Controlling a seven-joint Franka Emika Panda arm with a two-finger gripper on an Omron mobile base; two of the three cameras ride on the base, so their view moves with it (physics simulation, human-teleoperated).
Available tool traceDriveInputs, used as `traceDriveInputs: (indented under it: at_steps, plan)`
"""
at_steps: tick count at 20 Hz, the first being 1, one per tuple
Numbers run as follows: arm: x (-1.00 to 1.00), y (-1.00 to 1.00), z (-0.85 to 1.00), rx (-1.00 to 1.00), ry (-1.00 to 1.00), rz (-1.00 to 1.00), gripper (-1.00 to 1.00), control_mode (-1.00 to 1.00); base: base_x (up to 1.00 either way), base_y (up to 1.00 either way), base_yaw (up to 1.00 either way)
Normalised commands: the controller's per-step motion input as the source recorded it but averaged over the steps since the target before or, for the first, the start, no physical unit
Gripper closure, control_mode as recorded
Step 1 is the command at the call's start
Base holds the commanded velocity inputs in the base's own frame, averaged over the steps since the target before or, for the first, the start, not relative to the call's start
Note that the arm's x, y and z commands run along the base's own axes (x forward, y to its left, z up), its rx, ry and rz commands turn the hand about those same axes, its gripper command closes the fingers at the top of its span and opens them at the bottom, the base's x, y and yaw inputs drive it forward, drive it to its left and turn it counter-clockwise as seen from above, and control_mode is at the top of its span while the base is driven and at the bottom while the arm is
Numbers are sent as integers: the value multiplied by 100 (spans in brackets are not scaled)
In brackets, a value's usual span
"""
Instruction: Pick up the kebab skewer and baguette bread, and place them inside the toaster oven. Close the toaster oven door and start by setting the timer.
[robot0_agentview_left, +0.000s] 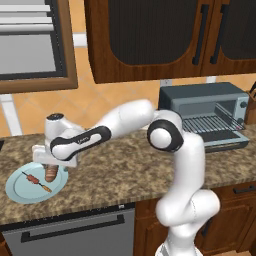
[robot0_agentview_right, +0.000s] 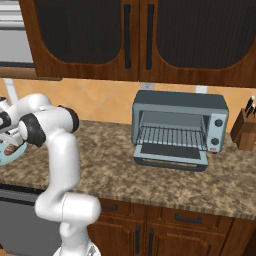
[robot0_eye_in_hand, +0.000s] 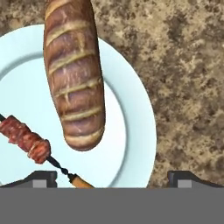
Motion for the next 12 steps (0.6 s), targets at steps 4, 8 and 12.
traceDriveInputs:
  at_steps: [4,8,12]
  plan:
    - [23,8,-19,-3,0,1,-100,-100,0,0,0]
    - [22,4,-25,-3,0,0,-100,-100,0,0,0]
    - [11,0,-35,0,0,1,-100,-100,0,0,0]
